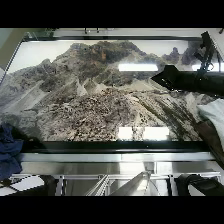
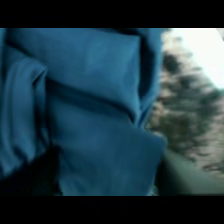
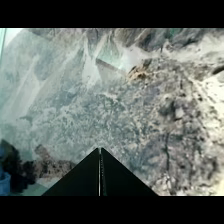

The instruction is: Fold the shirts.

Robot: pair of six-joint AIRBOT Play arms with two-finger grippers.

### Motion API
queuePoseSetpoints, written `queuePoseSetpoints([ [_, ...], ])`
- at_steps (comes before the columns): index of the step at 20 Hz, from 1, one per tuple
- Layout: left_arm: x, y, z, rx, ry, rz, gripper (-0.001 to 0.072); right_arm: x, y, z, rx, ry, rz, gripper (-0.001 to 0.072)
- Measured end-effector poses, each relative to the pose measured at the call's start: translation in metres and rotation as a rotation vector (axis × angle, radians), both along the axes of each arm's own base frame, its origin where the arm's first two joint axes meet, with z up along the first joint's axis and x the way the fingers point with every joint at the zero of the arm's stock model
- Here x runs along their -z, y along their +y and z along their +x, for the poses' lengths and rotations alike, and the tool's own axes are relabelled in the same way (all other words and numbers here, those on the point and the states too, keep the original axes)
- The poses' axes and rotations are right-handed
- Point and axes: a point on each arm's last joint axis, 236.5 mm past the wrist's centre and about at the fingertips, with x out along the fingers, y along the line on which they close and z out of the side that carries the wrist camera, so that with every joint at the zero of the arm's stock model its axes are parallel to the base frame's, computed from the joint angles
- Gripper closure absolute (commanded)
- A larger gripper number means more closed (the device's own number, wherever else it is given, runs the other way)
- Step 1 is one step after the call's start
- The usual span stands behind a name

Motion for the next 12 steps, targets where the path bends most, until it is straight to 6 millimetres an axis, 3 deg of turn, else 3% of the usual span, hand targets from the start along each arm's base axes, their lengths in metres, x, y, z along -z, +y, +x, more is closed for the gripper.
queuePoseSetpoints([
  [3, 0.012, -0.021, 0.015, 0.073, 0.048, -0.055, 0.0701, 0.001, 0.001, 0.001, 0.001, 0.006, 0.008, 0.0690],
  [4, 0.007, -0.036, 0.036, 0.113, 0.011, -0.080, 0.0701, 0.002, 0.001, 0.002, 0.001, 0.008, 0.009, 0.0689],
  [6, -0.017, -0.084, 0.100, 0.235, -0.152, -0.154, 0.0689, 0.002, 0.002, 0.002, 0.001, 0.010, 0.011, 0.0690],
  [8, -0.069, -0.174, 0.175, 0.435, -0.381, -0.280, 0.0687, 0.002, 0.002, 0.002, 0.001, 0.011, 0.012, 0.0690],
  [9, -0.104, -0.232, 0.202, 0.567, -0.492, -0.362, 0.0687, 0.002, 0.002, 0.002, 0.000, 0.012, 0.013, 0.0690],
  [10, -0.136, -0.288, 0.215, 0.700, -0.574, -0.445, 0.0687, 0.002, 0.002, 0.002, 0.000, 0.012, 0.013, 0.0689],
  [12, -0.189, -0.390, 0.211, 0.966, -0.671, -0.588, 0.0687, 0.002, 0.002, 0.001, -0.001, 0.013, 0.013, 0.0689],
])
